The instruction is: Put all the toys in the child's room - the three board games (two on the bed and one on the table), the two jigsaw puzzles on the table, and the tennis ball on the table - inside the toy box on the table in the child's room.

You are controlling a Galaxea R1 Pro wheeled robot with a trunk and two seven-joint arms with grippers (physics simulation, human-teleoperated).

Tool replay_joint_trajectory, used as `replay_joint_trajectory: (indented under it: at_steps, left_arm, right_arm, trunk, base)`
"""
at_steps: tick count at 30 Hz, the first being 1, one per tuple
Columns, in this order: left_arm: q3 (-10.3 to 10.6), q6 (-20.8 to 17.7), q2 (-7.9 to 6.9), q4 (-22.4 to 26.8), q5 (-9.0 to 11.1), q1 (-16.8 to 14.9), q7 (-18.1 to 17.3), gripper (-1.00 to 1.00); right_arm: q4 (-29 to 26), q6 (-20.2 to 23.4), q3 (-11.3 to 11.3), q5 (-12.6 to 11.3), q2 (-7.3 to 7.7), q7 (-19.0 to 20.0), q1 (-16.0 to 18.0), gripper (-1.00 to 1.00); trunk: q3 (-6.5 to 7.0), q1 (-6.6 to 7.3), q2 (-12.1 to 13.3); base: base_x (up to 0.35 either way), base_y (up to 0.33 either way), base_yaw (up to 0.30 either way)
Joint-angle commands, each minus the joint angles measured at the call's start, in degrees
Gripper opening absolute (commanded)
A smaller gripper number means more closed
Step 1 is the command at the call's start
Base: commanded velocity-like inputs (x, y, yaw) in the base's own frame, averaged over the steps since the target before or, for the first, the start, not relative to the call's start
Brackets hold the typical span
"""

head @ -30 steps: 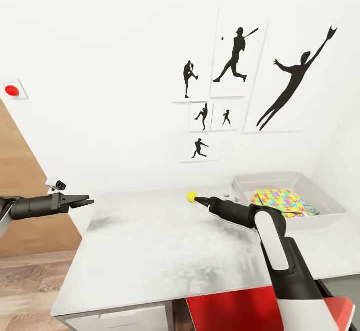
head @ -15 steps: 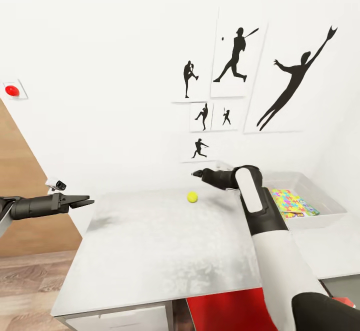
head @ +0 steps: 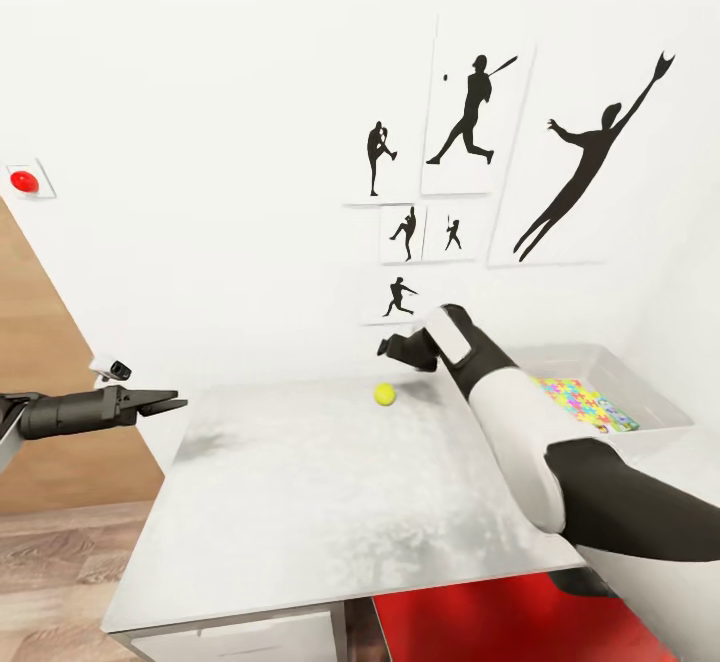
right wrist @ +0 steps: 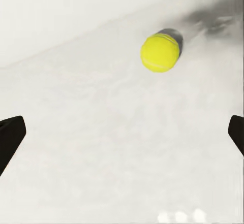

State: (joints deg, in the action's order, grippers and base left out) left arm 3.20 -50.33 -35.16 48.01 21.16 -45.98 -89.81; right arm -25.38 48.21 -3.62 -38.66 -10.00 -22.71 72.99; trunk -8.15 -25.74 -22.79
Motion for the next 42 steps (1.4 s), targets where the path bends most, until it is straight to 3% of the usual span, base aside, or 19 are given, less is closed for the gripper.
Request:
replay_joint_trajectory:
  at_steps: [1, 9, 16, 29, 42]
  left_arm:
    - [0.1, -0.6, -0.08, 0.0, 0.2, -0.1, -0.2, 1.00]
    - [-1.9, -0.6, -0.01, 0.0, 0.1, -0.1, -0.2, 1.00]
    - [-2.2, -0.6, -0.05, 0.0, 0.1, -0.1, -0.2, 1.00]
    - [-2.3, -0.8, -3.17, 0.0, 0.4, -0.1, -0.2, 1.00]
    - [-2.3, -0.9, -3.50, 0.0, 0.5, -0.1, -0.2, 1.00]
  right_arm:
    - [0.7, -0.2, -0.6, 0.0, 0.00, -0.5, 0.4, 1.00]
    - [2.4, -2.1, -2.3, 2.0, 0.00, -0.2, 1.7, 1.00]
    - [-1.6, -1.8, -2.8, 2.0, 0.00, 0.3, 1.6, 1.00]
    - [-3.7, -0.7, -3.0, 2.2, 0.00, 0.6, 1.5, 1.00]
    - [-3.7, -0.9, -3.0, 2.3, 0.00, 0.6, 1.5, 1.00]
  trunk:
    - [-0.13, -0.04, -0.1]
    - [-0.13, -0.04, -0.1]
    - [-0.14, -0.04, -0.1]
    - [-1.08, -0.04, -0.1]
    - [-2.30, -0.04, -0.1]
  base:
    - [0.000, 0.000, 0.000]
    - [0.000, 0.000, 0.000]
    - [0.000, 0.000, 0.000]
    - [0.000, 0.000, 0.000]
    - [0.000, 0.000, 0.000]
